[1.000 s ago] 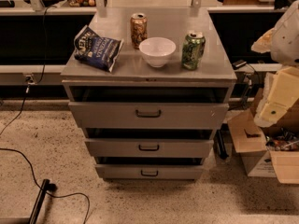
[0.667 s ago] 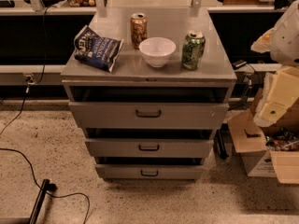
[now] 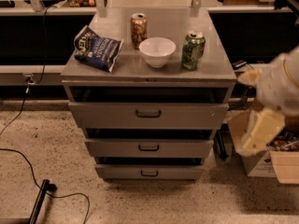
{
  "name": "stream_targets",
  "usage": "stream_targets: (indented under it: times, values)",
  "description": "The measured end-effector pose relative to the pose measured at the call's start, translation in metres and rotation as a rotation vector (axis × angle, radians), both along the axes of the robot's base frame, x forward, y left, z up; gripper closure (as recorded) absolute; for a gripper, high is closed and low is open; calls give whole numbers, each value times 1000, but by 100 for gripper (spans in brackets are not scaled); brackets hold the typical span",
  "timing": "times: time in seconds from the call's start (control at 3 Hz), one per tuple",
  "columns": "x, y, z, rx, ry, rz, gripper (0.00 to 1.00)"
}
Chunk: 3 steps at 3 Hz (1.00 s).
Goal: Open bottom drawer
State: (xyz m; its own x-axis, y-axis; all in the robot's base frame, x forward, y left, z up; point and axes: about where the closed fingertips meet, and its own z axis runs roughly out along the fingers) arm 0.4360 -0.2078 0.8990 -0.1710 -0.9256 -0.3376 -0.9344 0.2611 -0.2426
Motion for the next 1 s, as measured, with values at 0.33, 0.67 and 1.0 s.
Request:
stream_targets:
  times: [0.33, 0.67, 1.0]
  values:
    - [-15, -14, -31, 20, -19, -3, 0]
    - [-16, -7, -27, 33, 13, 88, 0]
    - [-27, -2, -68, 83, 91, 208, 0]
